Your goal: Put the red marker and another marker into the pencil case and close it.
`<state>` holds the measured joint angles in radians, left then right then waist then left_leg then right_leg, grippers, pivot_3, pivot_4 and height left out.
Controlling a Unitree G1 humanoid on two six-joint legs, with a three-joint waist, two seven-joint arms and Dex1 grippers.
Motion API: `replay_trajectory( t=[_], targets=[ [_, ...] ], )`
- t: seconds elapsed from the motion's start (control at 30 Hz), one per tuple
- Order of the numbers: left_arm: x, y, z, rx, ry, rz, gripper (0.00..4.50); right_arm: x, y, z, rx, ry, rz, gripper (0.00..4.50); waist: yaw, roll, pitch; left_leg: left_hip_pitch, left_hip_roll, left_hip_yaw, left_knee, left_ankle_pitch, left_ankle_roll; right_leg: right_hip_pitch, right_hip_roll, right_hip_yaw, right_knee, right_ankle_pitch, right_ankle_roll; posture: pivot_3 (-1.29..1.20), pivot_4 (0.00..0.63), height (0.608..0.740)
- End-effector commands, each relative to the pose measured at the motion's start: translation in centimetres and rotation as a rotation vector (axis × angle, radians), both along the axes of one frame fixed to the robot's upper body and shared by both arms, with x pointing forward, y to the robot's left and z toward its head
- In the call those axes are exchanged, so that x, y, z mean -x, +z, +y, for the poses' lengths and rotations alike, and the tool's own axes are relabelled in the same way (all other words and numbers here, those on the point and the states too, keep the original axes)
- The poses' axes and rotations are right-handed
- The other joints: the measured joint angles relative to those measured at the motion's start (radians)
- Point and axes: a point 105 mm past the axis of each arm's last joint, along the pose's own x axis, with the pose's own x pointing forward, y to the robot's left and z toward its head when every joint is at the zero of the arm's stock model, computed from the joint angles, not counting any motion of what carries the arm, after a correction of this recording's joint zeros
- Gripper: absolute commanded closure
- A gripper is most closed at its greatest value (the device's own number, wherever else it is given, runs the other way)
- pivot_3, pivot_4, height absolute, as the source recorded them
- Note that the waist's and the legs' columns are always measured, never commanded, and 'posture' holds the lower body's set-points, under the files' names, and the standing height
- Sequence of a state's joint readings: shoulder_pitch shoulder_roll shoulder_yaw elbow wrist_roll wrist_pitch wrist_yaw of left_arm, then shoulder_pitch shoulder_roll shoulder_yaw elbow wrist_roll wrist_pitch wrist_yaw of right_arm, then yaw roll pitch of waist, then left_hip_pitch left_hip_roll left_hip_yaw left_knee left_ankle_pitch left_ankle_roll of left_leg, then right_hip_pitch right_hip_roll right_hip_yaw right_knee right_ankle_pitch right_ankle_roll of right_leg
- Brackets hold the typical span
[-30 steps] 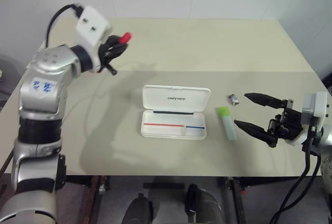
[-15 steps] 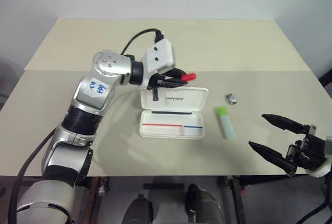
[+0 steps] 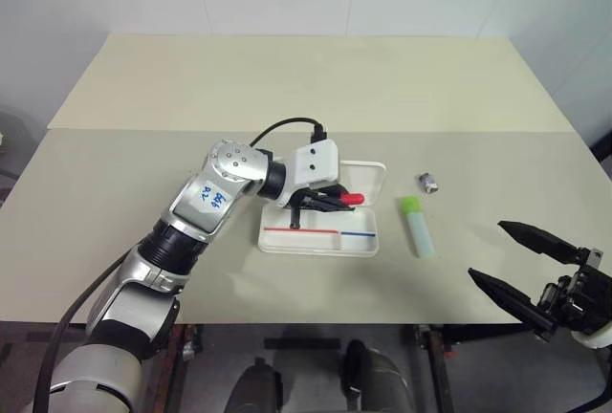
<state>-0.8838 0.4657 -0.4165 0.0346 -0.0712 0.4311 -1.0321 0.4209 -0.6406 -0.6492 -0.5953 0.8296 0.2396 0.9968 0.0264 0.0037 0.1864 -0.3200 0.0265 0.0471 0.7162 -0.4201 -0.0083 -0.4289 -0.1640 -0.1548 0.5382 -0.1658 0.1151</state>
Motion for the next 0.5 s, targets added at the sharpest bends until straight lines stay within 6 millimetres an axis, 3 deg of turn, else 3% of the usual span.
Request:
replay_trajectory(
  t=[0.03, 0.47, 0.5],
  targets=[
    [-0.3, -0.5, -0.3, -0.023, 0.015, -0.073, 3.90, 0.0, 0.4, 0.7, 0.008, 0.011, -0.039, 0.00, 0.001, 0.000, 0.000, 0.000, 0.000, 0.000, 0.000, 0.000, 0.000, 0.000, 0.000, 0.000, 0.000, 0.000, 0.000, 0.00, 0.150, 0.740],
    [-0.3, -2.4, -0.8, -0.073, -0.010, -0.171, 3.90, -0.5, 0.1, 0.9, 0.011, 0.001, -0.043, 0.00, 0.002, 0.000, 0.000, 0.000, 0.000, 0.000, 0.000, -0.001, 0.001, 0.000, 0.000, 0.000, 0.000, 0.000, 0.000, 0.00, 0.150, 0.740],
    [-0.3, -2.4, -0.9, -0.070, -0.006, -0.176, 3.16, -0.5, 0.1, 0.9, 0.011, -0.002, -0.043, 0.00, 0.002, 0.000, 0.000, 0.000, 0.000, 0.000, 0.000, -0.001, 0.001, 0.000, 0.000, 0.000, 0.000, 0.000, 0.000, 0.00, 0.150, 0.740]
  ],
)
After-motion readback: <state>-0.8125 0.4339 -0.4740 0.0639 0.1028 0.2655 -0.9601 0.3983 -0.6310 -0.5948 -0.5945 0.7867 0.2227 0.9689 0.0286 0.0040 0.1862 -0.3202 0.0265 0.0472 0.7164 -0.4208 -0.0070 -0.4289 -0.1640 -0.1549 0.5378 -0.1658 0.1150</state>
